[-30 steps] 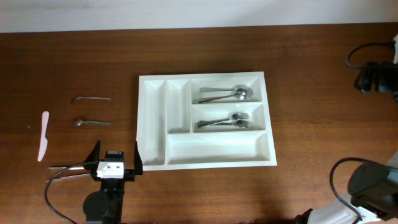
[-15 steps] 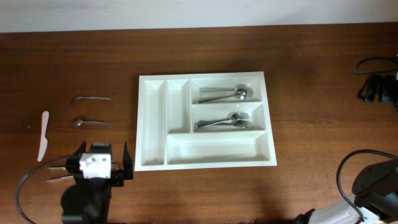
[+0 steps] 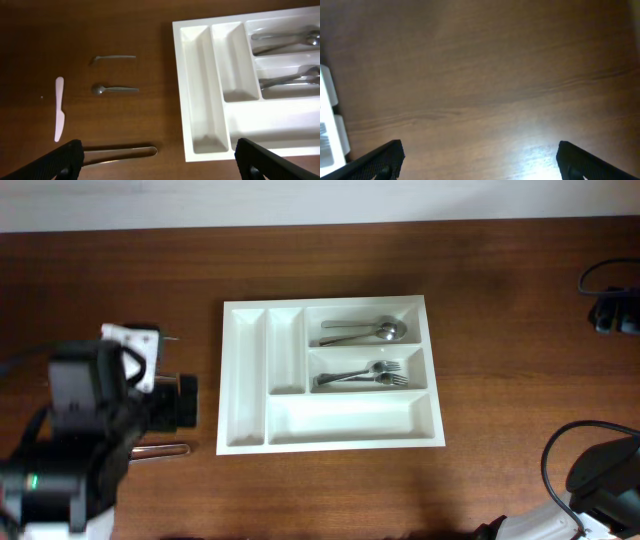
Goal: Pack container
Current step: 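Move the left gripper over the long silver knife at left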
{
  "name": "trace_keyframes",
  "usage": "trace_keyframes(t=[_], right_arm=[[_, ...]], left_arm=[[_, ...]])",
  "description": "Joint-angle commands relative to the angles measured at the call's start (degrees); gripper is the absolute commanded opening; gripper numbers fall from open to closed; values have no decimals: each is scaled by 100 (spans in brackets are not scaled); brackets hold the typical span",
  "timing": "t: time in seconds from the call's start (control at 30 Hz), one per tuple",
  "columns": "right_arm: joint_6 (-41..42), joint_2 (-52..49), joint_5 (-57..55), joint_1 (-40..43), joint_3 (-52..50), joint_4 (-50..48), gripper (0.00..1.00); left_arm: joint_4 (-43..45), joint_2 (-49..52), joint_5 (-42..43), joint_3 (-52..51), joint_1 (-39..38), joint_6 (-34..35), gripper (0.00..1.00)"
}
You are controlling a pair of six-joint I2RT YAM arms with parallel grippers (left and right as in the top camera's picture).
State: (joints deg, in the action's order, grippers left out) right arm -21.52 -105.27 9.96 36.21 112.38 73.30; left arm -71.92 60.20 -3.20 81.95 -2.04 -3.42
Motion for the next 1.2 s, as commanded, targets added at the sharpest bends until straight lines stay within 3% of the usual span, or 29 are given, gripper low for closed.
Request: trace_keyframes(t=[0.0, 0.13, 0.3, 0.43, 0.63, 0.73, 0.83, 0.87, 1.0, 1.17], right_arm=[[-55, -105, -229, 26, 0, -125, 99], [-50, -293, -621, 63, 0, -153, 99], [120, -422, -575, 98, 0, -90, 99], [118, -422, -573, 98, 0, -92, 99], [118, -422, -573, 98, 0, -92, 99], [118, -422, -573, 98, 0, -92, 99], [118, -422, -573, 98, 0, -92, 99], [118, -422, -573, 98, 0, -92, 99], [118, -422, -573, 98, 0, -92, 99], [118, -422, -575, 98, 0, -92, 99]], left_arm=[[-13, 354, 42, 109, 46, 13, 99], [31, 472, -533, 160, 225, 1346, 99], [31, 155, -1102, 232, 885, 2524, 99], [149, -153, -1250, 232, 1443, 2717, 99], [-186, -221, -1281, 229, 1528, 3018, 99], [-728, -168, -1652, 229, 1637, 4723, 99], [-1676, -44, -2100, 229, 1845, 6981, 99], [-1779, -4, -2105, 229, 1891, 7390, 99], [-1818, 105, -1508, 229, 1908, 7471, 99], [-1633, 374, -1528, 229, 1910, 7670, 99]])
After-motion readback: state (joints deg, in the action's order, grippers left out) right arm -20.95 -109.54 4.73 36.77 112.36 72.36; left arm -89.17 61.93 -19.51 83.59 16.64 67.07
